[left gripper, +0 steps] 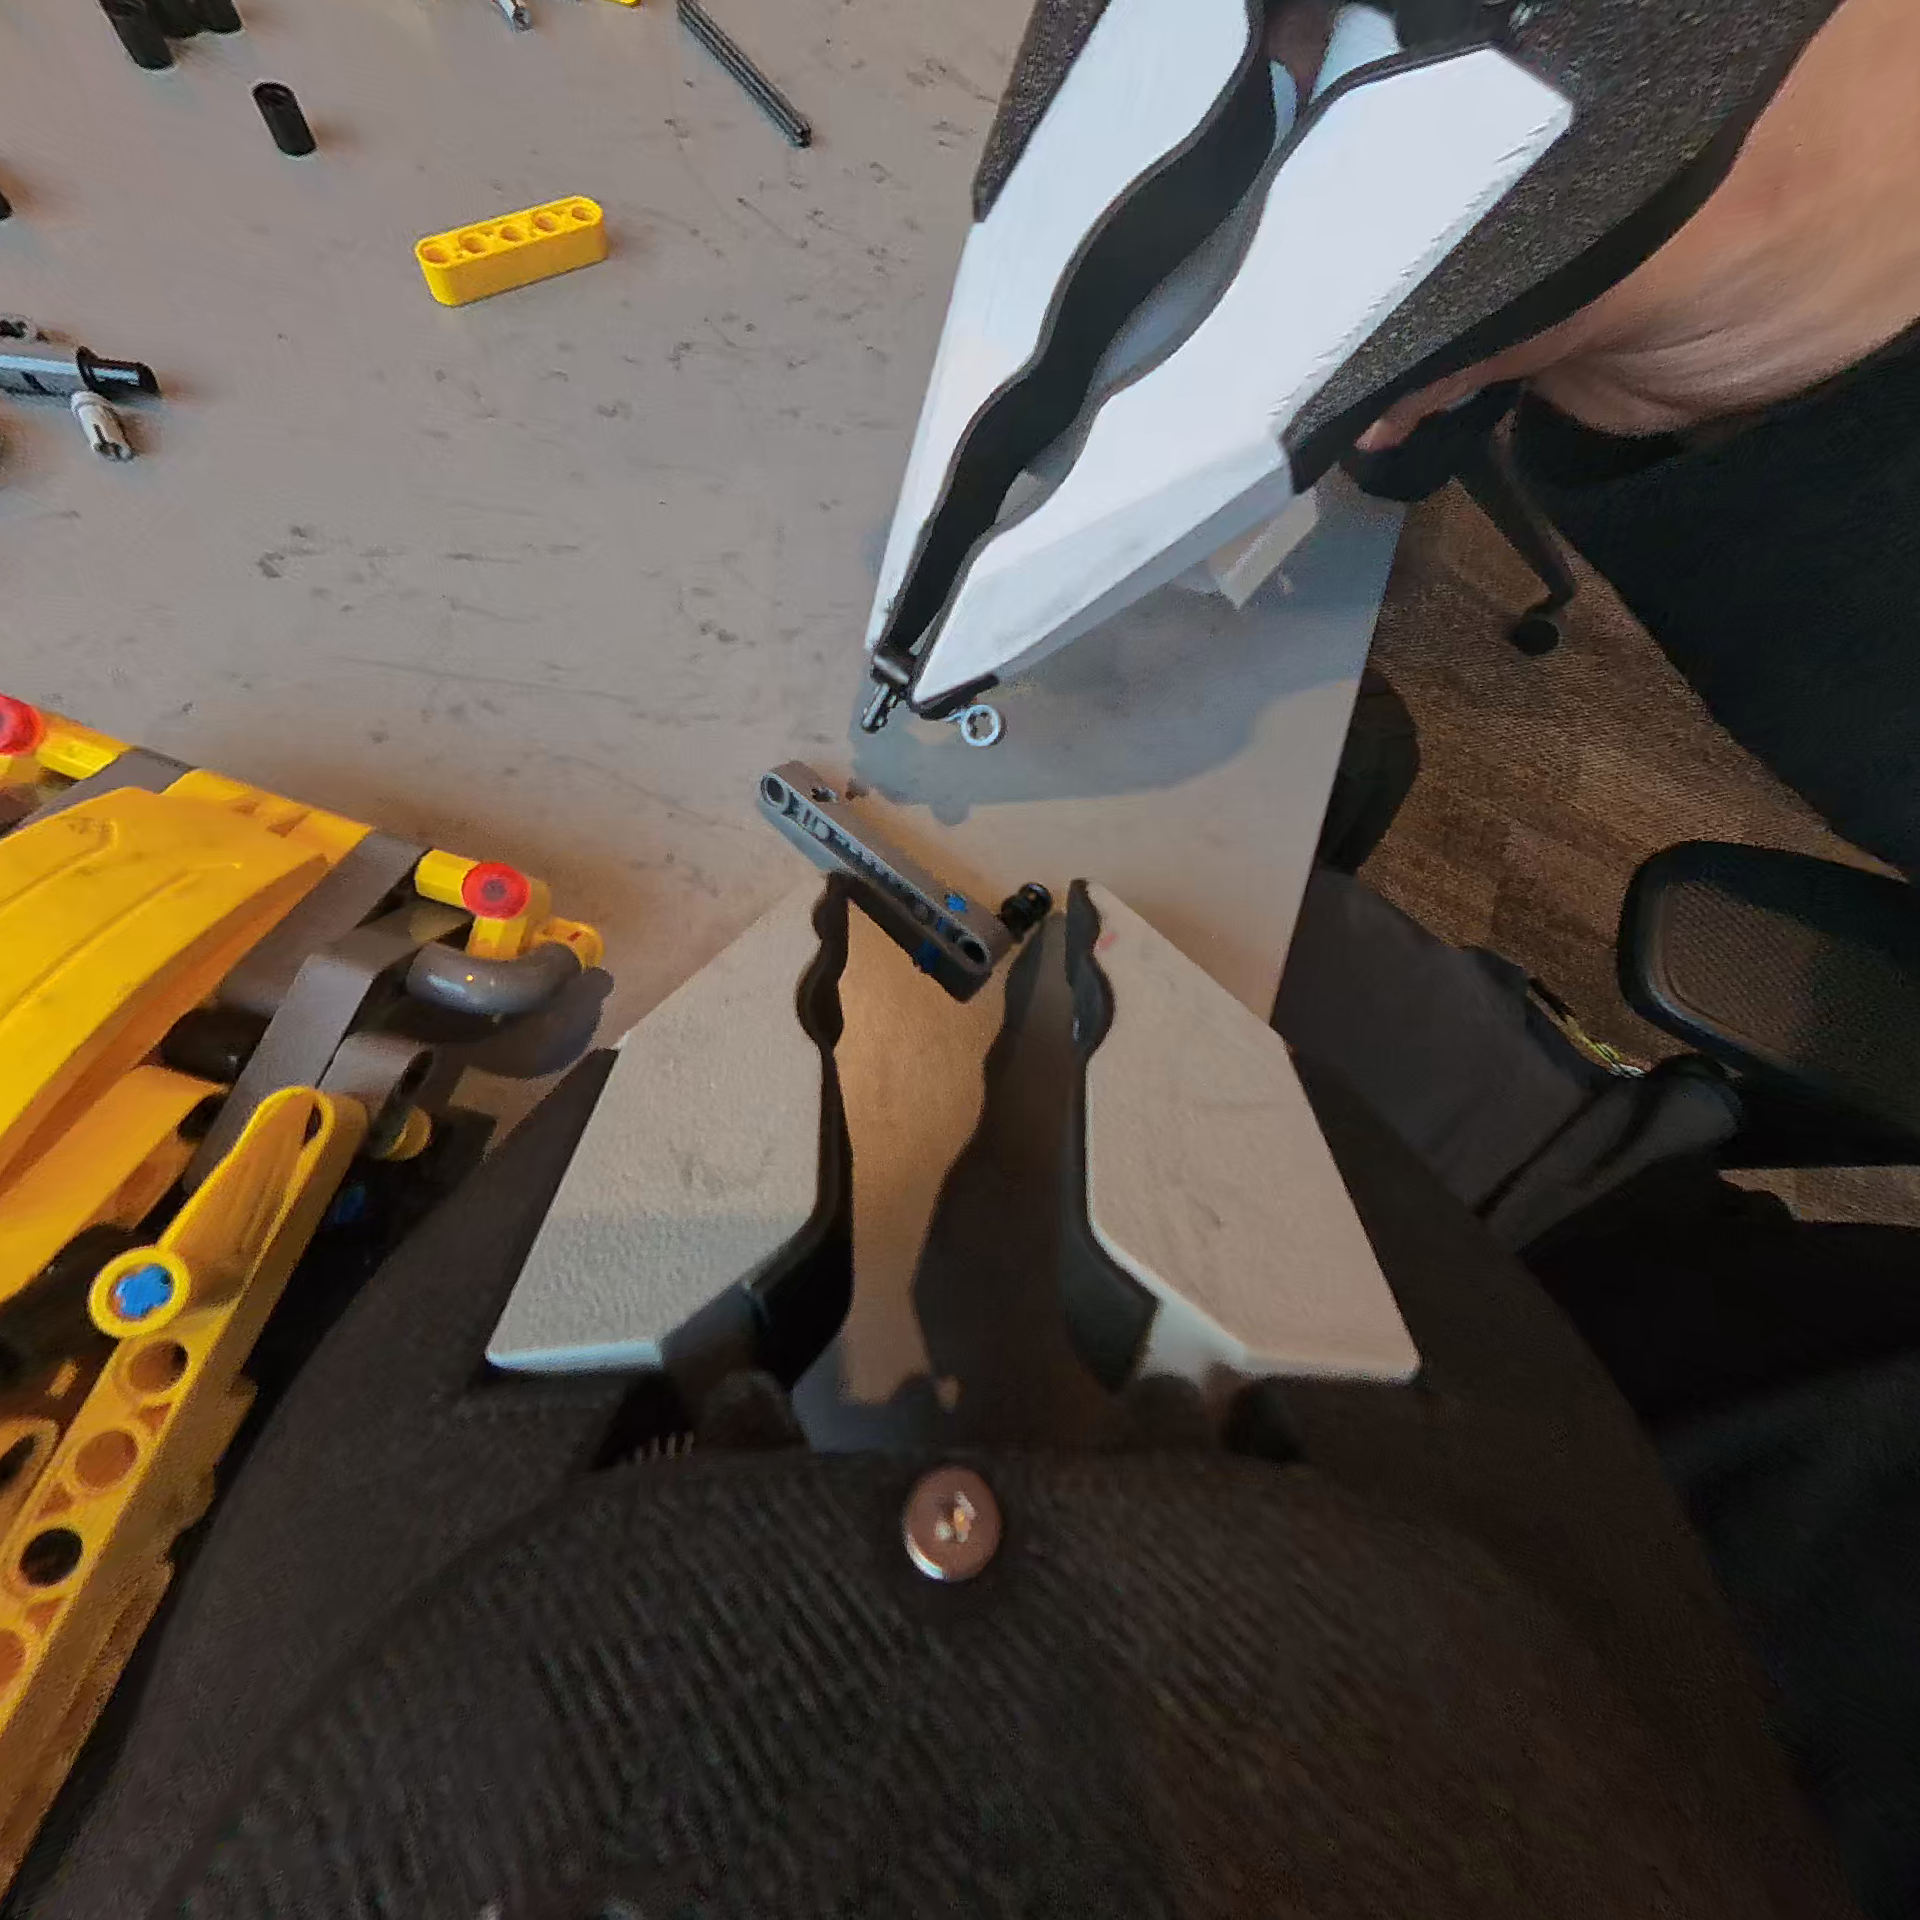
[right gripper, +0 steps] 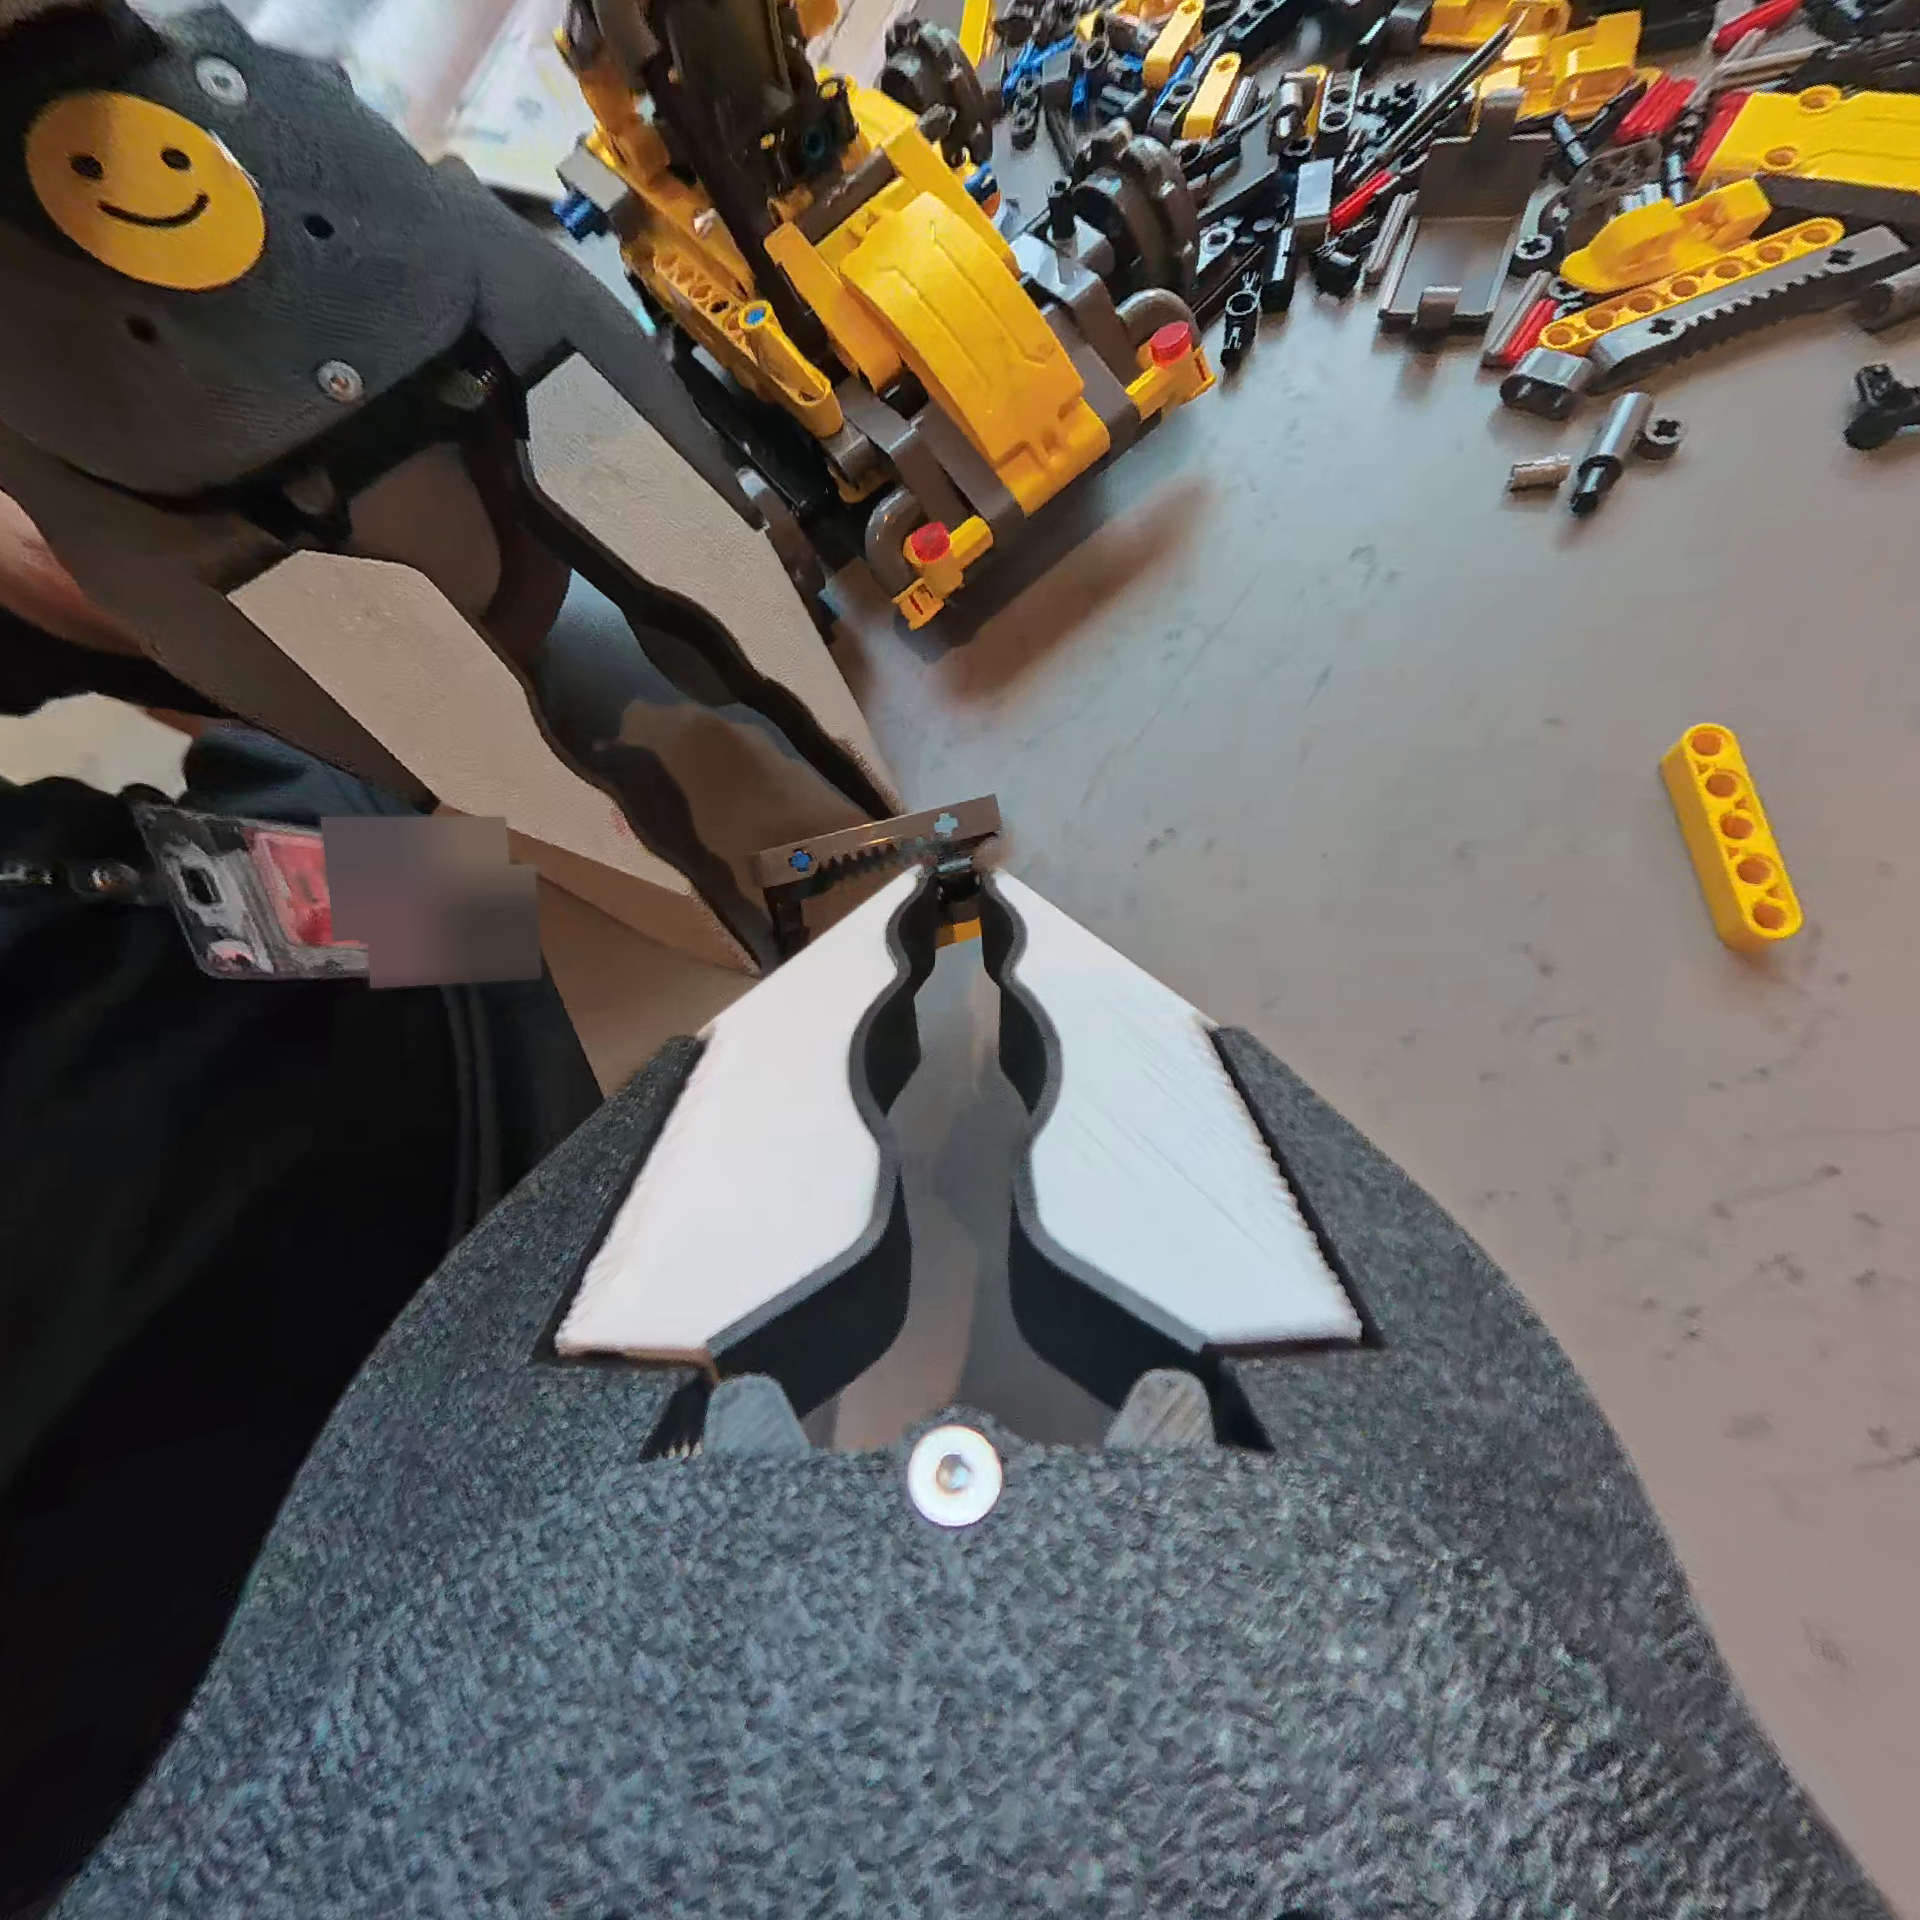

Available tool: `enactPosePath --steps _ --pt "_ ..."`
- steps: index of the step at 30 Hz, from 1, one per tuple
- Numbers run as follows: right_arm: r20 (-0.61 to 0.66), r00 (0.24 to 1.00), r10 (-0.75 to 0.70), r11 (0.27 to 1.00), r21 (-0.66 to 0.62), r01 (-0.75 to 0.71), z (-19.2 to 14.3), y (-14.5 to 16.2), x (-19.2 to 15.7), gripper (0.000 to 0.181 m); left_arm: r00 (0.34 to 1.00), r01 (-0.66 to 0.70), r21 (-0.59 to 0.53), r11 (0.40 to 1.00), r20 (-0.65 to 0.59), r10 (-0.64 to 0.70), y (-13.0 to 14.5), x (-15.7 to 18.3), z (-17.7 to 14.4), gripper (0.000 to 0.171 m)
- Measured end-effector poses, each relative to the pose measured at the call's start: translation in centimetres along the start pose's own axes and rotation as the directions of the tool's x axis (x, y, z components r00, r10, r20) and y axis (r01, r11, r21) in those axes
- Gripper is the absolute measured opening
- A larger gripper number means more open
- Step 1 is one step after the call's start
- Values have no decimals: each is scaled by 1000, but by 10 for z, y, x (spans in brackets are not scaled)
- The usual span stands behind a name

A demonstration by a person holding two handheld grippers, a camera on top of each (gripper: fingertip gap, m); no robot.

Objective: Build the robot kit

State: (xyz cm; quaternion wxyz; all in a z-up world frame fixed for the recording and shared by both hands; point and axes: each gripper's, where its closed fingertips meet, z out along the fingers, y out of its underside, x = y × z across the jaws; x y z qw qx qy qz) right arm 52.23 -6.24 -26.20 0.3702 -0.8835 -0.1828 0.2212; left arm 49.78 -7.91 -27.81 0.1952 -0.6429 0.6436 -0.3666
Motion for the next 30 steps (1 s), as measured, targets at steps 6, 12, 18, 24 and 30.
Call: enactPosePath --steps 6,12,18,24,30 --pt "10 994 -109 986 -126 109 9 1 2 7 1000 25 5 1000 -1 -25 -5 -5 4 39" --pt "14 993 -121 983 -141 122 12 -1 3 7 999 42 7 999 5 -43 -7 -9 5 31" --pt "-7 993 -119 986 -116 117 6 1 0 7 999 31 2 1000 29 -31 -6 -11 7 21" --pt "-24 996 -88 994 -72 86 -1 1 -3 7 999 31 -8 999 -9 -32 -3 -5 6 12" --pt "-43 996 -82 995 -62 79 -6 6 -8 7 999 27 -16 1000 -40 -27 -1 0 5 10"
